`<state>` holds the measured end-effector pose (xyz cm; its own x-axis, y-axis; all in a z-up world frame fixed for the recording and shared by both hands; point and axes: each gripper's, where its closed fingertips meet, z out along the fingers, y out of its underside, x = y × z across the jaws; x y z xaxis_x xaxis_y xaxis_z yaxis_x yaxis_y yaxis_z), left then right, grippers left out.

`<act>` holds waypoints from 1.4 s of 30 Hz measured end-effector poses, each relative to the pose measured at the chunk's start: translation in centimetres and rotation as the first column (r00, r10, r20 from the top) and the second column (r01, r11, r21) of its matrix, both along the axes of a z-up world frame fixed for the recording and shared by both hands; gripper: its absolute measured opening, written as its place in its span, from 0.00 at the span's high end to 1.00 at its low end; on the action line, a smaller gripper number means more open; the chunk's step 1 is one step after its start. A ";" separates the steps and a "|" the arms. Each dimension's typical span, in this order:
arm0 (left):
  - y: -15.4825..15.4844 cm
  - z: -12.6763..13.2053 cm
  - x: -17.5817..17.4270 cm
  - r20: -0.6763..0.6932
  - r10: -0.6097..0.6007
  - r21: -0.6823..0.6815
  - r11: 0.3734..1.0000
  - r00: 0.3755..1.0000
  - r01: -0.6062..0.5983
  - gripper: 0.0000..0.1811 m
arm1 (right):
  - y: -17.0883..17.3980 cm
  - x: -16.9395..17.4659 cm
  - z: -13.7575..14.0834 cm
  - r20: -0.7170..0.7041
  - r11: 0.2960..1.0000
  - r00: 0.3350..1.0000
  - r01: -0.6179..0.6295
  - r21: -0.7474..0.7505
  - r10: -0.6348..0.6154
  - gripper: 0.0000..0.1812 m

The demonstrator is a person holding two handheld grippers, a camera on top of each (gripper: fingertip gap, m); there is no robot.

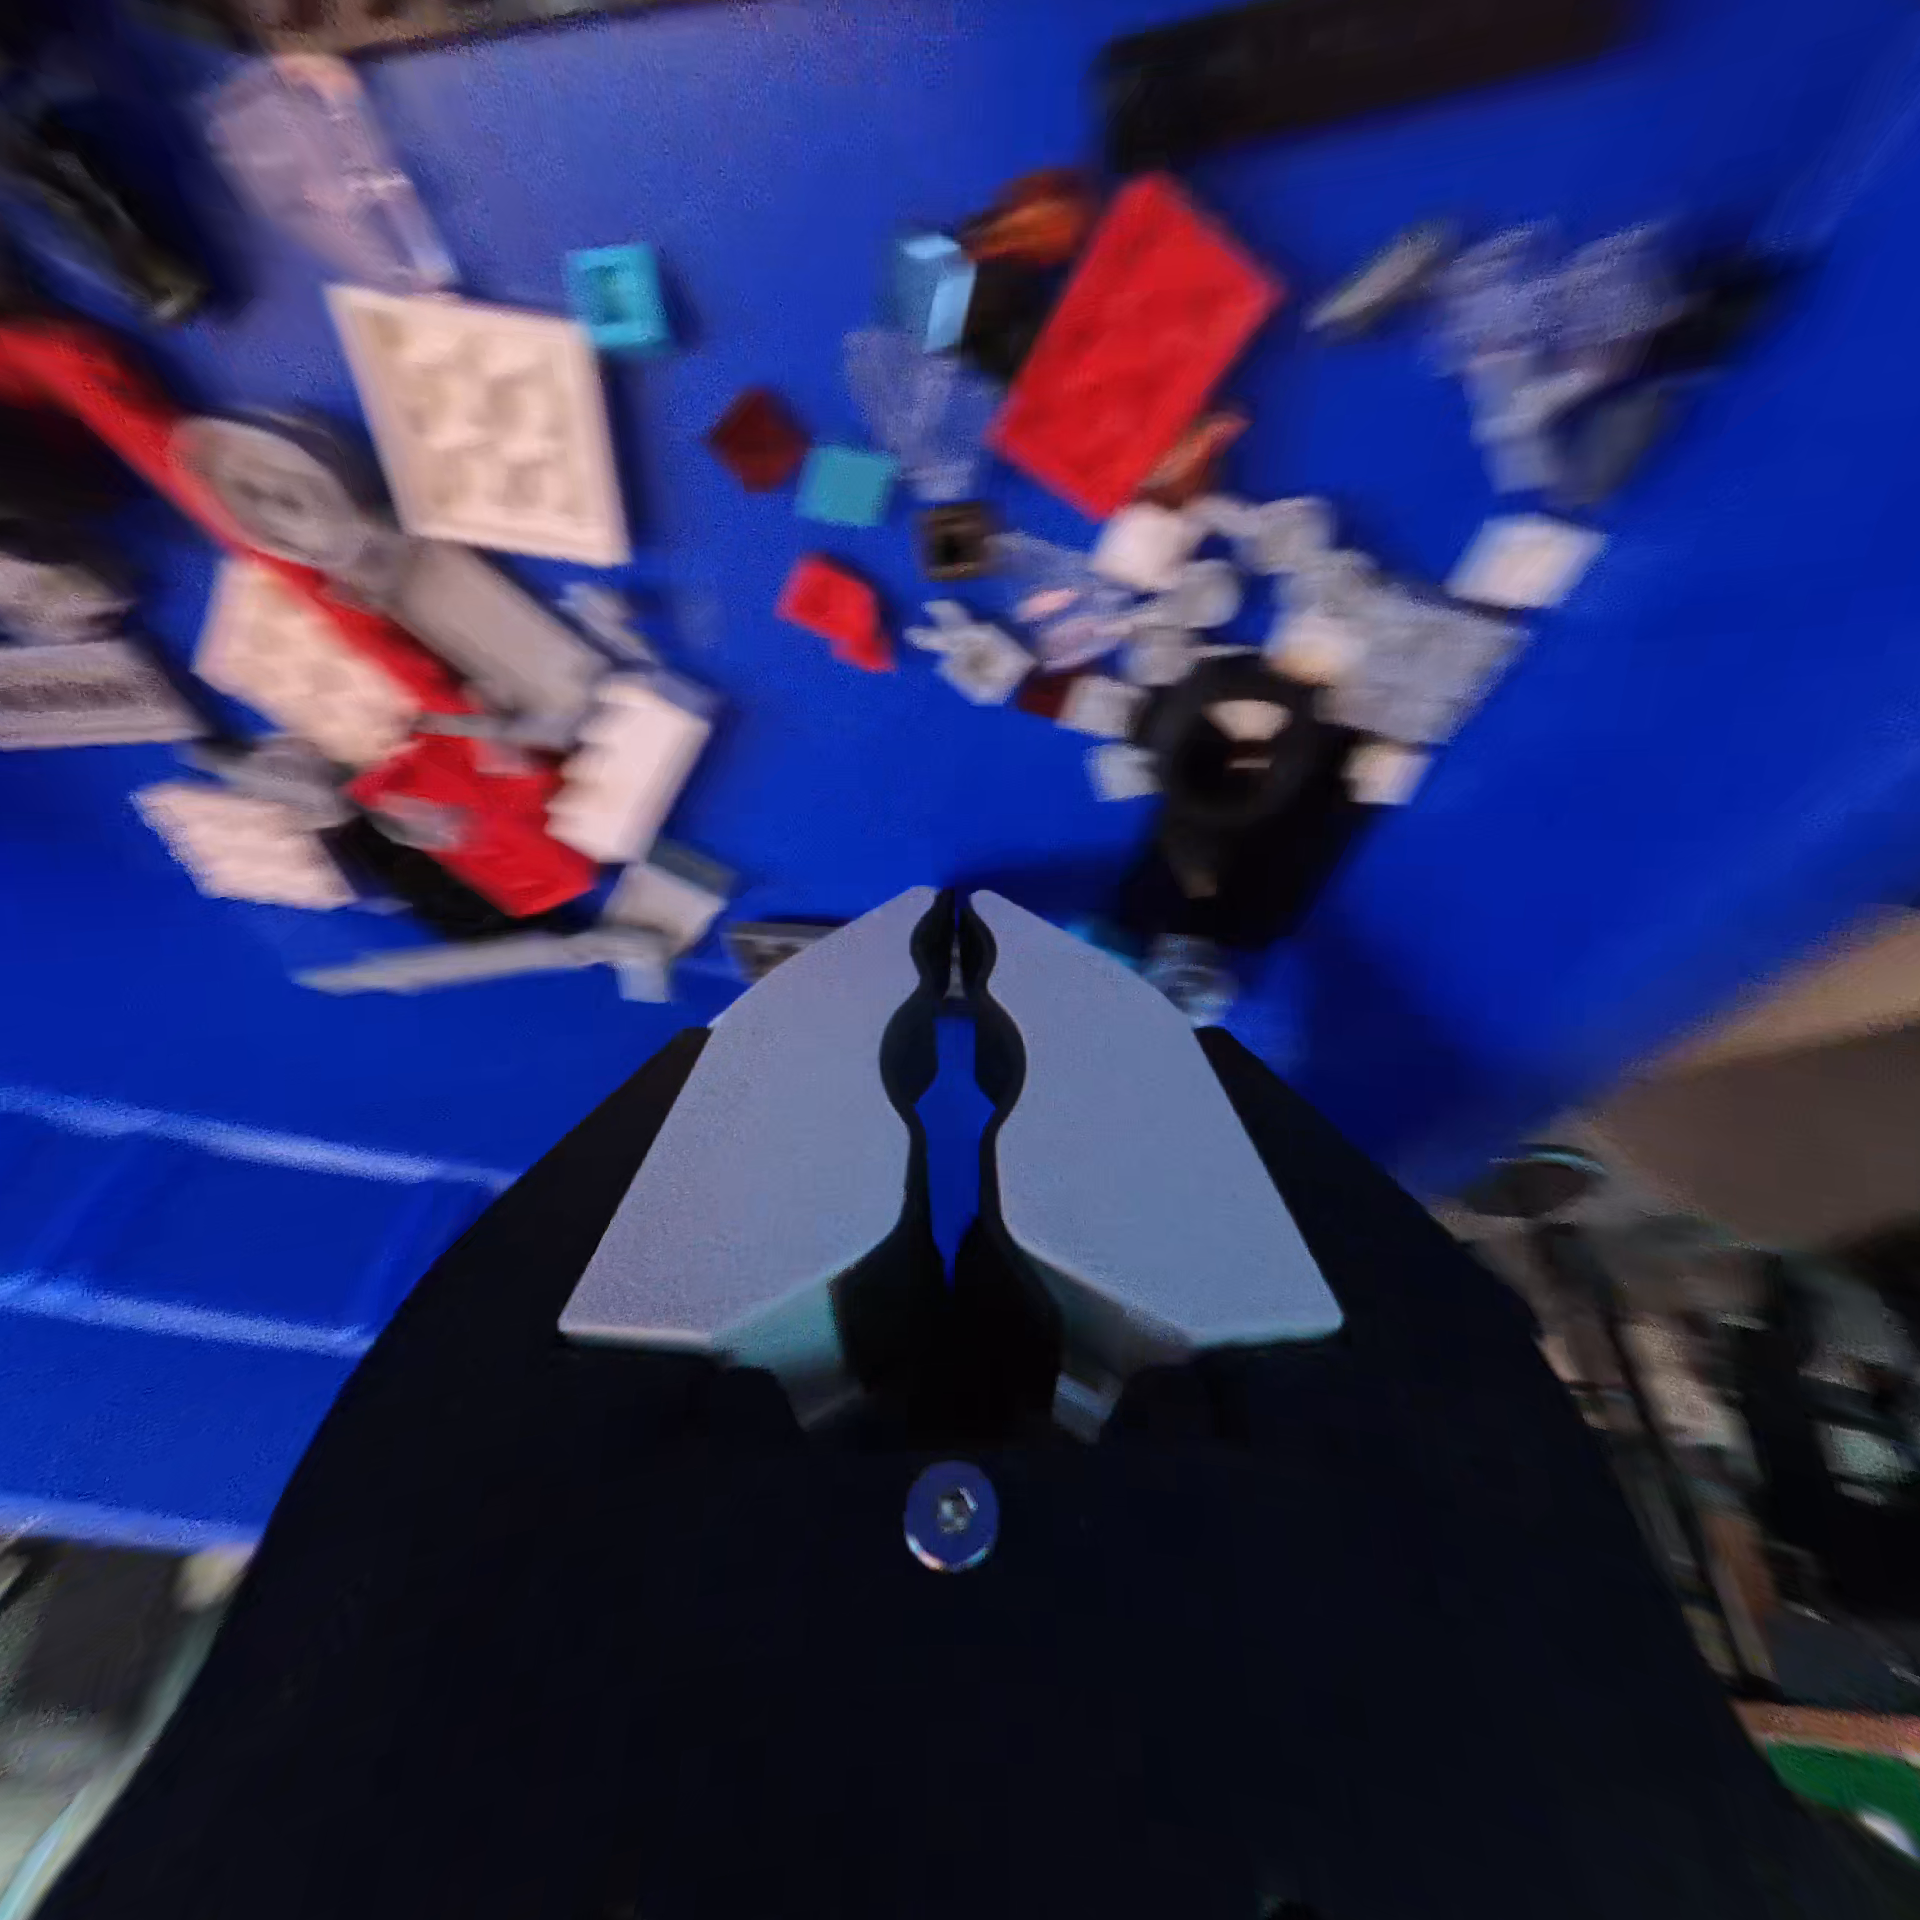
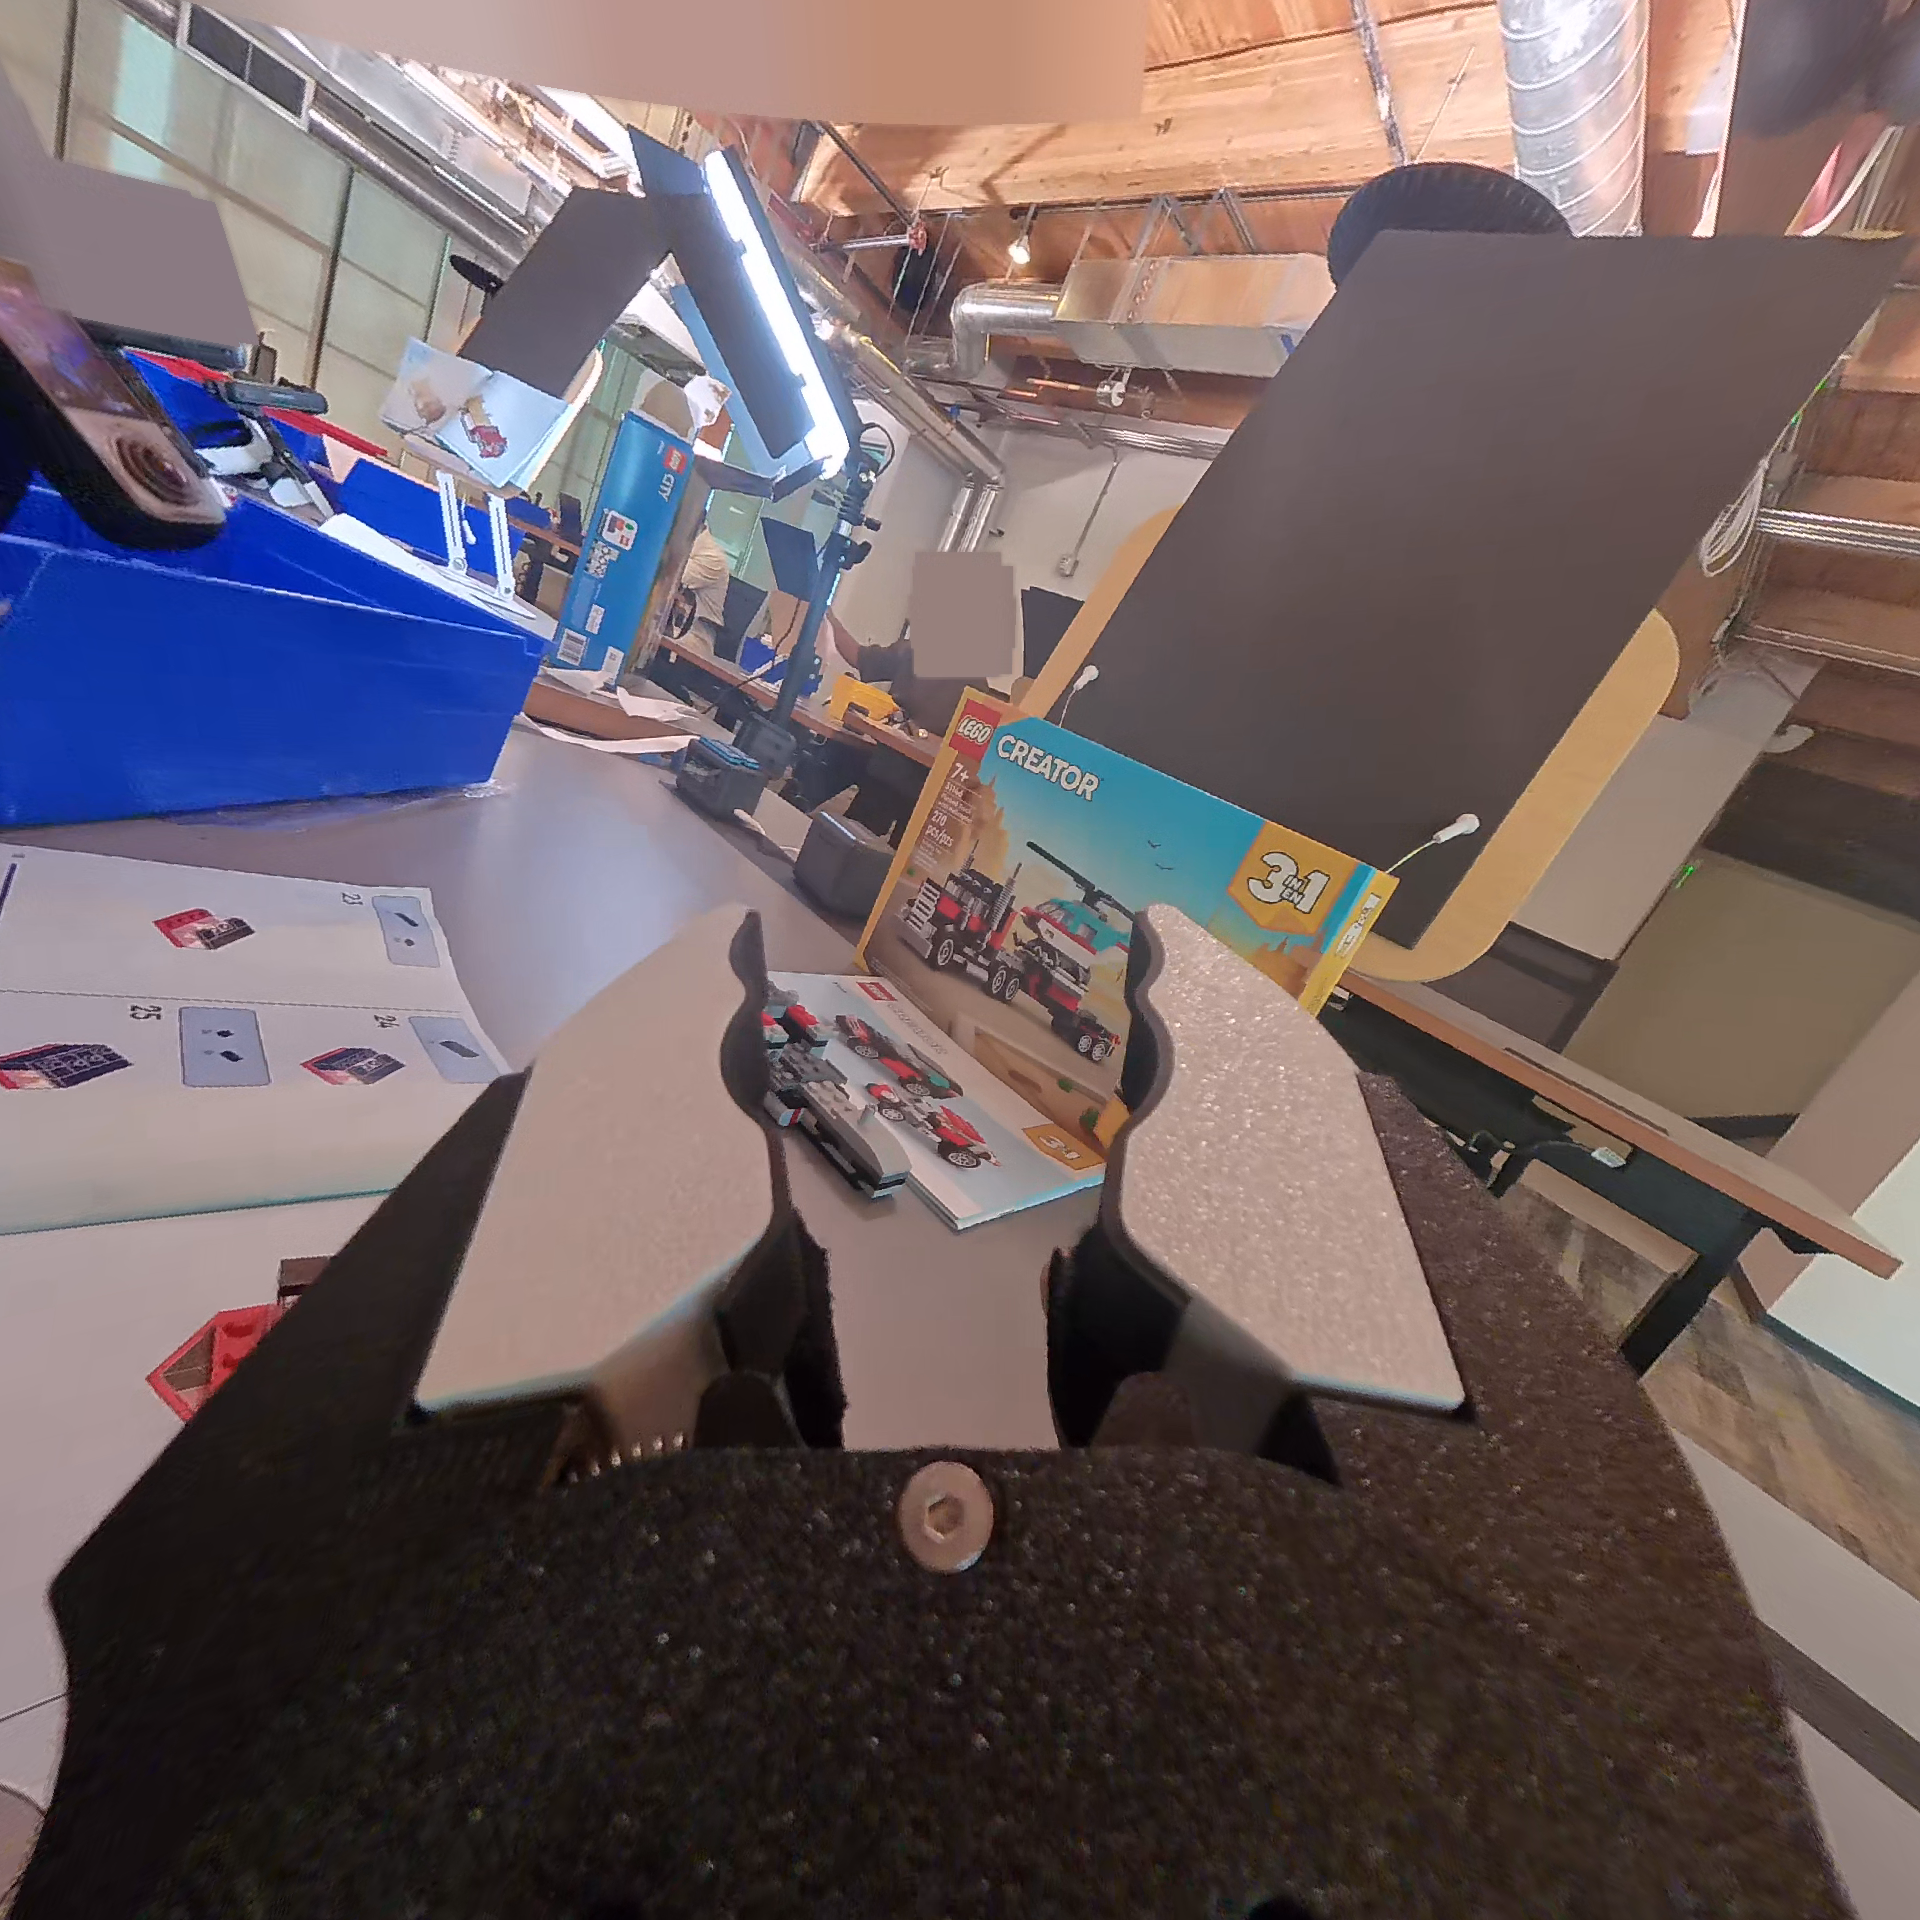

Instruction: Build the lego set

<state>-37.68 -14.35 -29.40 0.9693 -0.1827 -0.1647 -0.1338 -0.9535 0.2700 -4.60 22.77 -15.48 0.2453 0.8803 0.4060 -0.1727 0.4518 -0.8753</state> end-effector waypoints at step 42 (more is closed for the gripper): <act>0.1 1.5 6.3 -0.483 -0.328 0.151 0.882 0.812 0.447 0.83 | -0.7 0.3 0.7 0.003 0.999 1.000 0.004 0.047 -0.004 0.66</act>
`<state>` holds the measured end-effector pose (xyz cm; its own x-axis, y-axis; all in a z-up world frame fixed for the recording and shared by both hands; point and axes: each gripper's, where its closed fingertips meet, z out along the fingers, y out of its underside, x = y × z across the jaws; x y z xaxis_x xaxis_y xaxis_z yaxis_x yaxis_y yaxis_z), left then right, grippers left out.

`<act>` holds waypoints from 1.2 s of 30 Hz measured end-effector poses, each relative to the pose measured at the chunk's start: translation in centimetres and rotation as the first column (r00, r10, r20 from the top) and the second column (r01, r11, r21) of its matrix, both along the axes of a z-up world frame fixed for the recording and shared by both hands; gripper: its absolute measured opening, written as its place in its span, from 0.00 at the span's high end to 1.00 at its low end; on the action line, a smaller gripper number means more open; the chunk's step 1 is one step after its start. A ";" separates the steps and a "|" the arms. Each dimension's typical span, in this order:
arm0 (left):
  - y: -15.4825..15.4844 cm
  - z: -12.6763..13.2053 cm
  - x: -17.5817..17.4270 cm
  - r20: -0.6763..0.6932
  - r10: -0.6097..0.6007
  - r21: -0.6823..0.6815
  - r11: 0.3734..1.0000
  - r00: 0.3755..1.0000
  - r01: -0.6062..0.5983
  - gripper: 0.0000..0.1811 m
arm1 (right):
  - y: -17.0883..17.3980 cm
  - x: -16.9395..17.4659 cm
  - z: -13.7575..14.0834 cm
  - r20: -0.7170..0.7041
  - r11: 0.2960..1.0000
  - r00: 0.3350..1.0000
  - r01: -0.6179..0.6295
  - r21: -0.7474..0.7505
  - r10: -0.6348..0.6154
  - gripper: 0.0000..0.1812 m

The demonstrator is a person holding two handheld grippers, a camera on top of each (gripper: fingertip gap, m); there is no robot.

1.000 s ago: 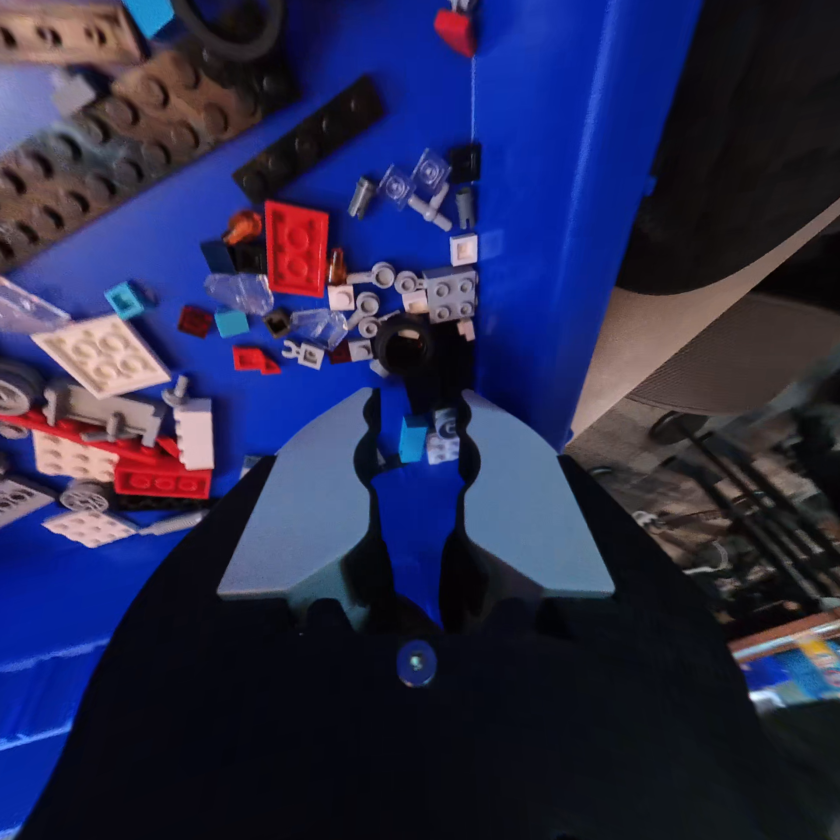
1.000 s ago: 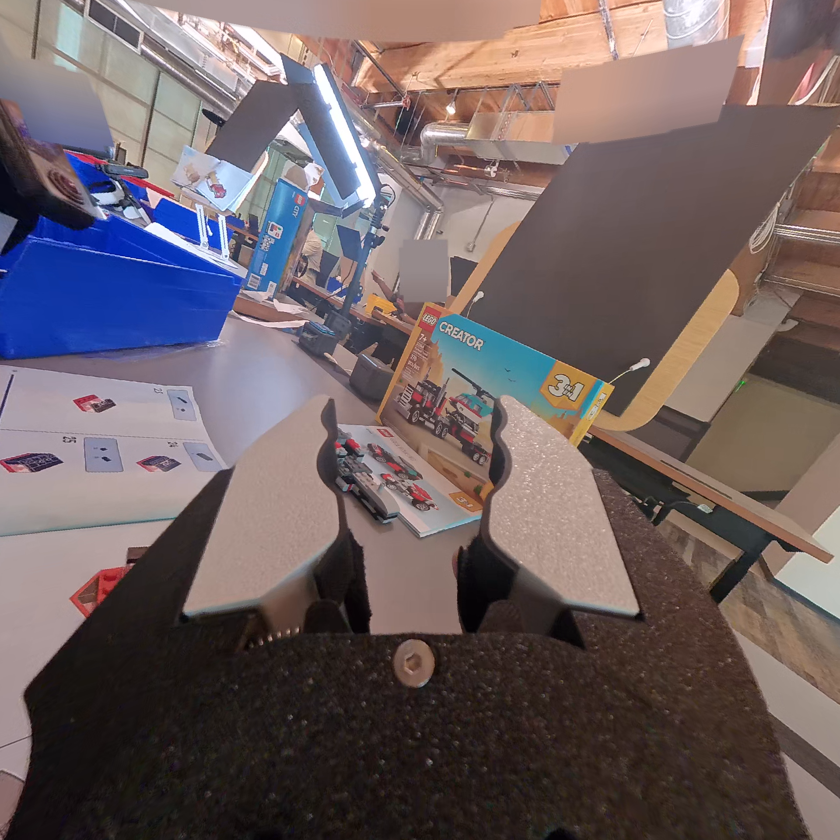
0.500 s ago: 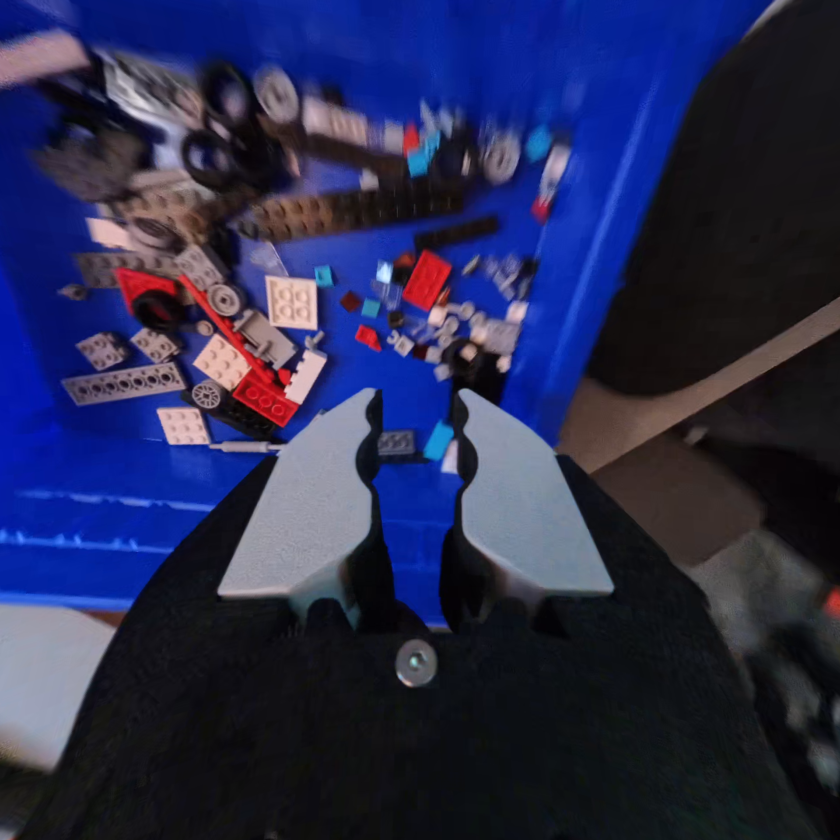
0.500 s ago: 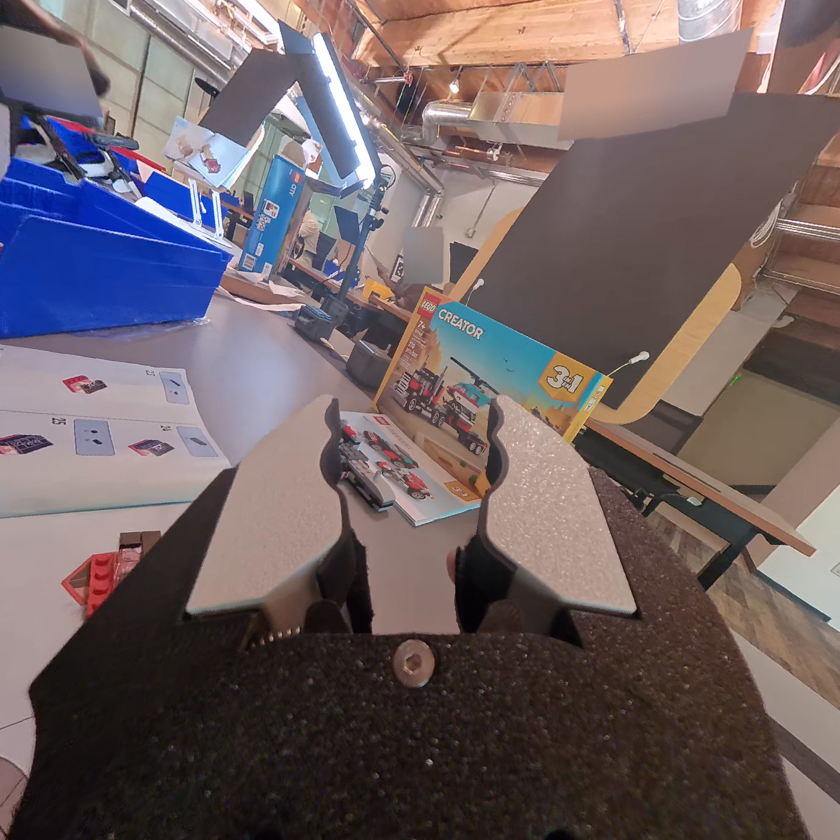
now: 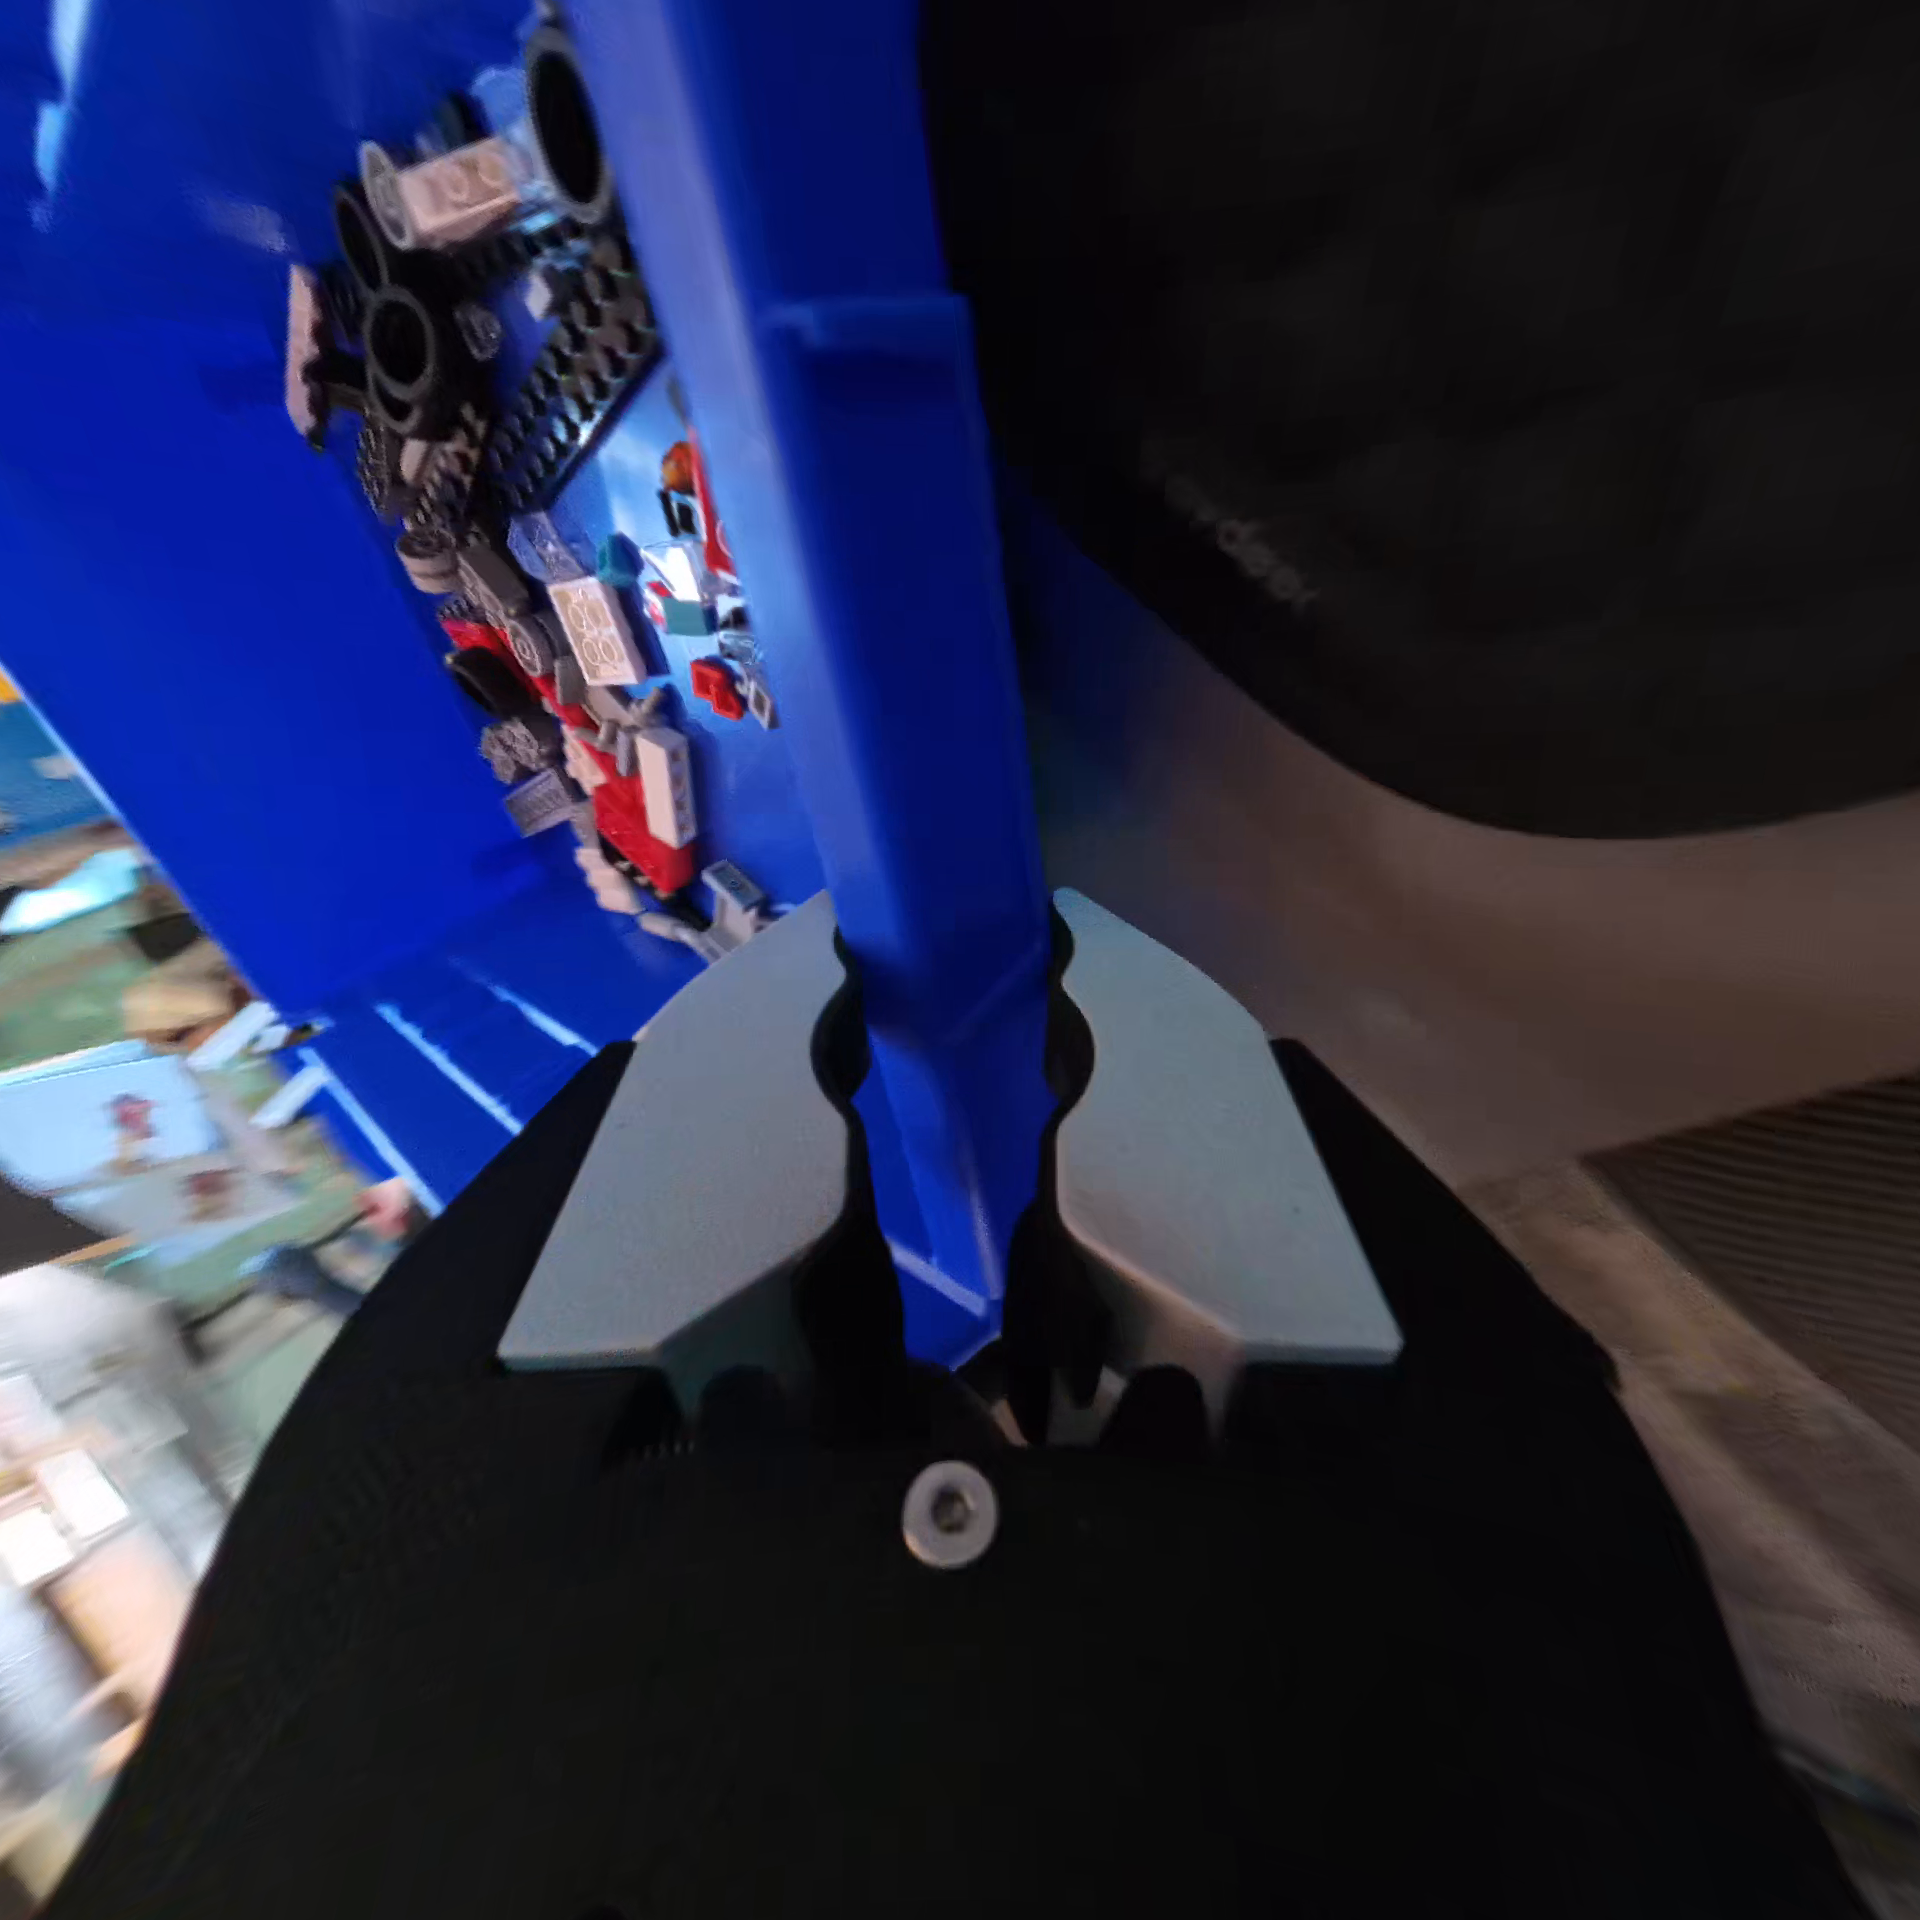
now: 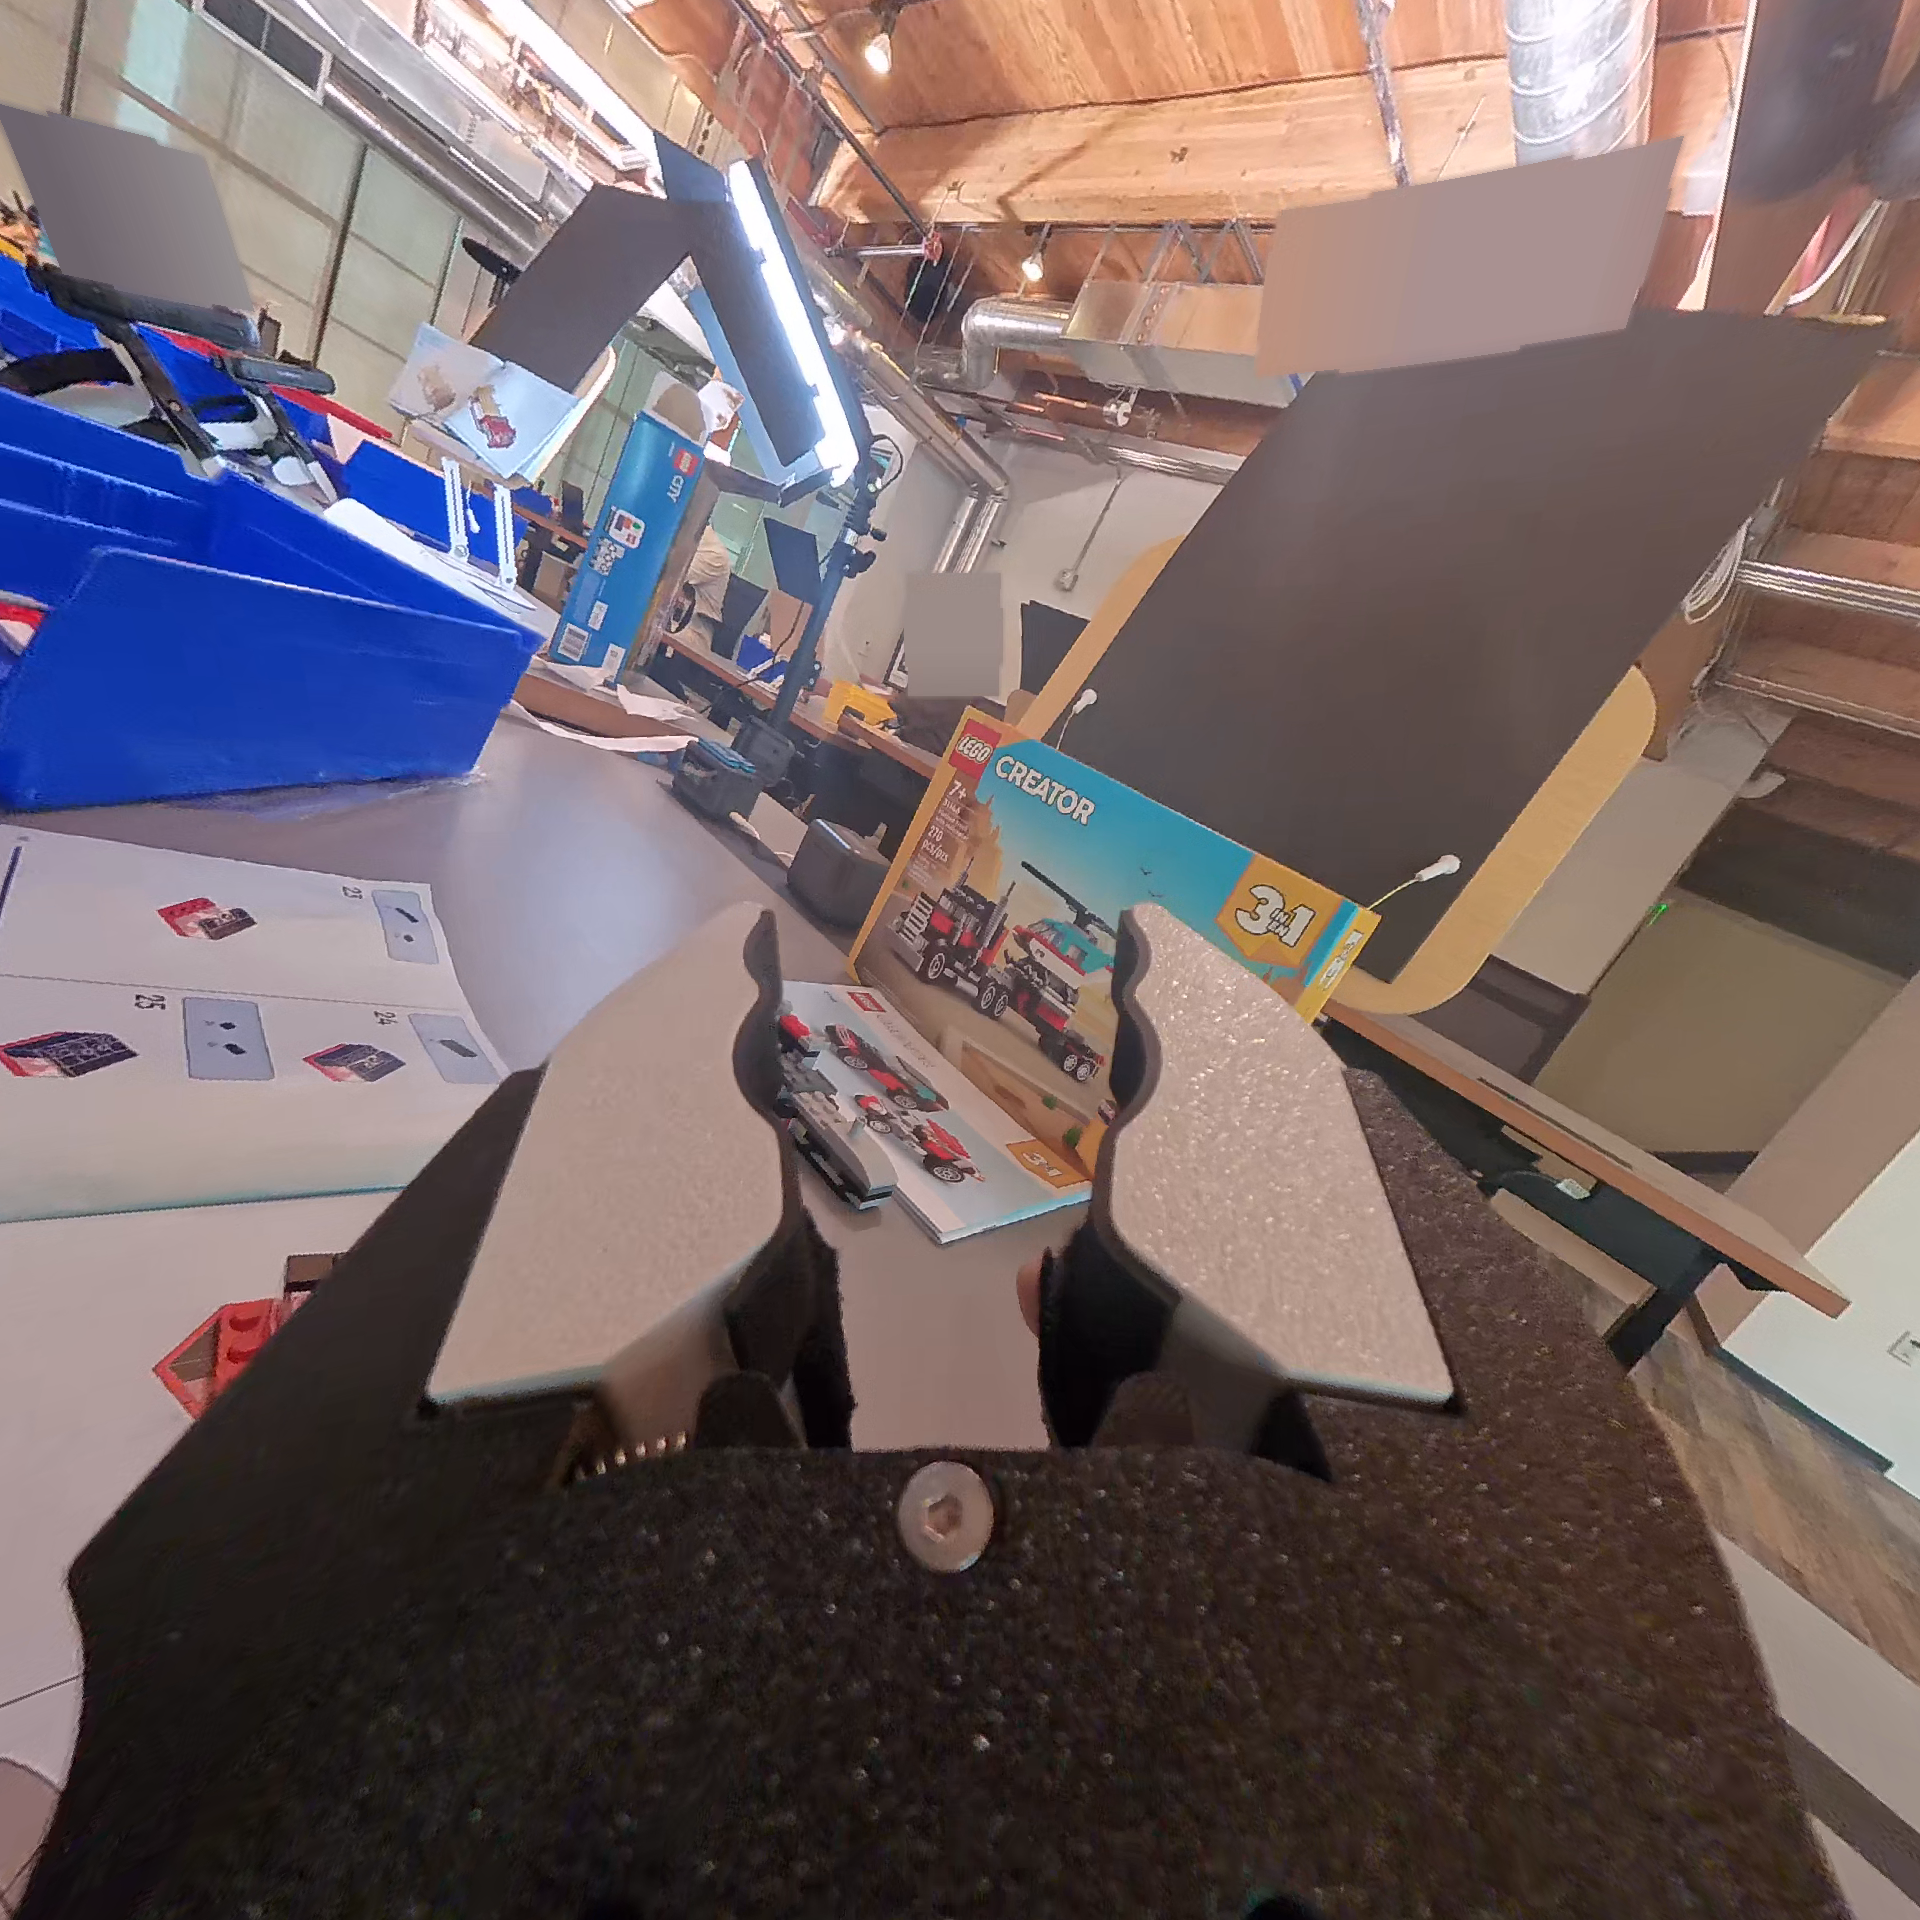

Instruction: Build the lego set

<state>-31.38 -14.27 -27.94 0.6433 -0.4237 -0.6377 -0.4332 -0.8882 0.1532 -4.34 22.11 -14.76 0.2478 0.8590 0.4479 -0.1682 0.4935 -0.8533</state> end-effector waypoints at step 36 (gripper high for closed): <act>2.0 5.5 3.3 0.693 0.076 0.301 0.873 0.717 -0.383 0.85 | -0.3 -0.2 -0.3 0.018 1.000 1.000 -0.011 0.000 0.011 0.67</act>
<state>-28.10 -12.24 -22.42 0.9950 -0.0141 -0.0993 -0.0591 -0.8820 -0.4676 -4.54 21.86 -15.10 0.2302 0.8616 0.4523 -0.1583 0.4918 -0.8562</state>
